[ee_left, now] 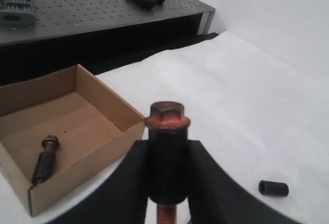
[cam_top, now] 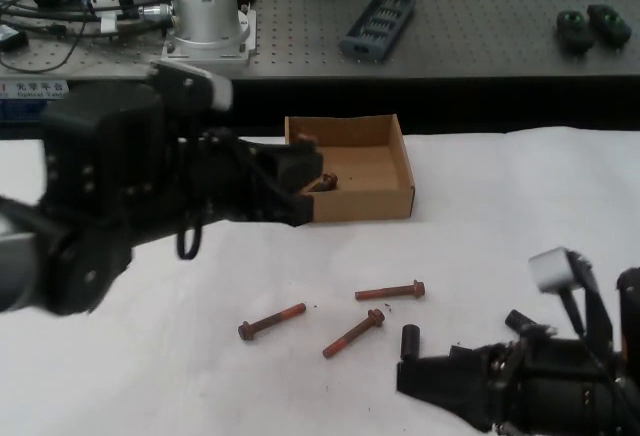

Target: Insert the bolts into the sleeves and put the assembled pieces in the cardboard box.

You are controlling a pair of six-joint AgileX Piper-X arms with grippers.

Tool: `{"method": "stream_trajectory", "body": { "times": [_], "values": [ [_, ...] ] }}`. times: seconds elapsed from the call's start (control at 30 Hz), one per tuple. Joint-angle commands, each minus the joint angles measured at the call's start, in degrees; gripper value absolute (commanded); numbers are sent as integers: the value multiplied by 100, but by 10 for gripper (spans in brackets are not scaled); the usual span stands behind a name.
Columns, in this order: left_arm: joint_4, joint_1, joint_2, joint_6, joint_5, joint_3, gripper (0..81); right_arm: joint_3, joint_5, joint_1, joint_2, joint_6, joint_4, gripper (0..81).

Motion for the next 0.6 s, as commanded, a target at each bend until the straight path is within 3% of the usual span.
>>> {"method": "stream_trajectory", "body": {
  "times": [0.0,0.2,0.37,0.57],
  "values": [
    [-44,13,539,137,284,-565,83,-28,0,165,14,-111,-6,167],
    [653,13,1086,827,279,-1268,83,-28,258,698,14,-86,64,167],
    [1351,13,1486,1402,83,-1930,83,-17,363,916,14,-86,93,167],
    [1581,129,1931,1448,-1,-2695,83,-17,386,1075,14,-86,214,167]
  ]
}}
